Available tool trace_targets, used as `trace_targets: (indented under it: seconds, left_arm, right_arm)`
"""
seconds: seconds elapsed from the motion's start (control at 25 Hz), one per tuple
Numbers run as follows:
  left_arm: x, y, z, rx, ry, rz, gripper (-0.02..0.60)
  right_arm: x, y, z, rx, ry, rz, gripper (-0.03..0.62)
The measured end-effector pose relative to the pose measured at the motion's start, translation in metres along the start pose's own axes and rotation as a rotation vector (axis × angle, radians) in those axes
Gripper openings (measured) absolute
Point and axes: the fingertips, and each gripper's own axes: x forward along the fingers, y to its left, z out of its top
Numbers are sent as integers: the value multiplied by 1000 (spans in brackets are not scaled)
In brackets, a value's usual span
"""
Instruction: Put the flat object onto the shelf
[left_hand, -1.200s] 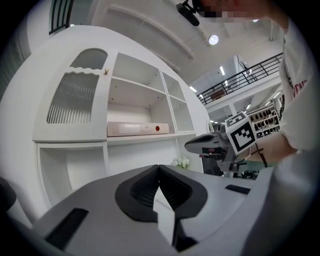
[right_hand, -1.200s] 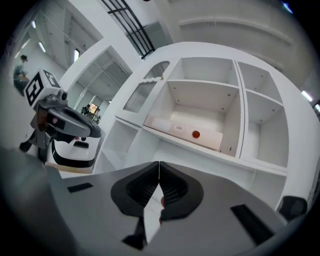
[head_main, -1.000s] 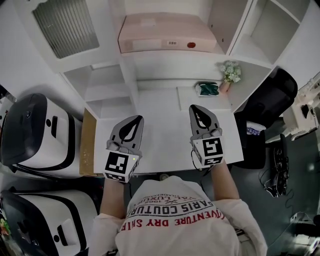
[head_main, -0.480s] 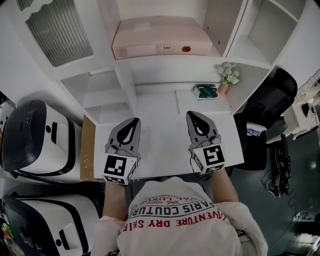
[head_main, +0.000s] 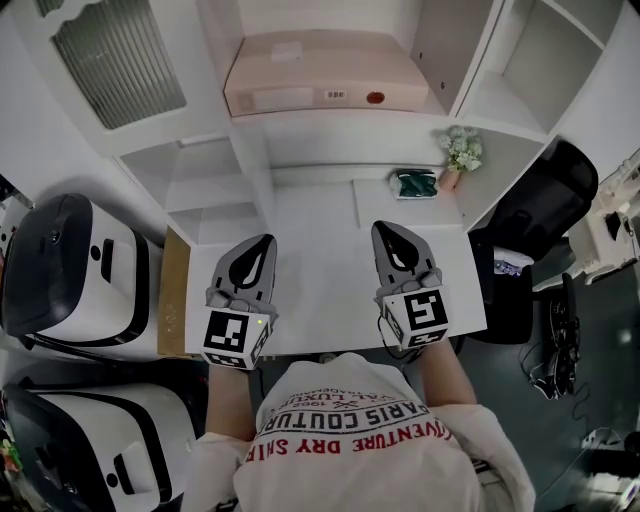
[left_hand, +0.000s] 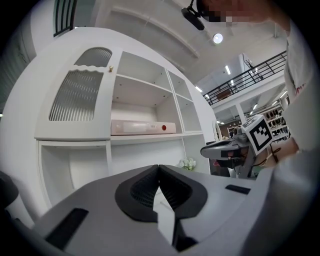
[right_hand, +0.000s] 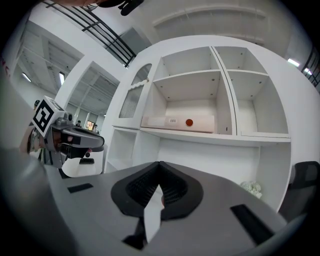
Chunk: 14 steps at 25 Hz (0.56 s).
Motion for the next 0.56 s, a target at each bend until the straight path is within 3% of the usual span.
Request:
trace_targets:
  seconds: [0.36, 0.56]
  left_arm:
    - [4, -4, 1, 4, -2, -2, 14]
    - [6, -5, 3, -39, -14, -13, 14]
  right_arm:
    - [0, -3, -4, -17, 1, 3, 26]
    - [0, -7, -5, -18, 5, 3, 26]
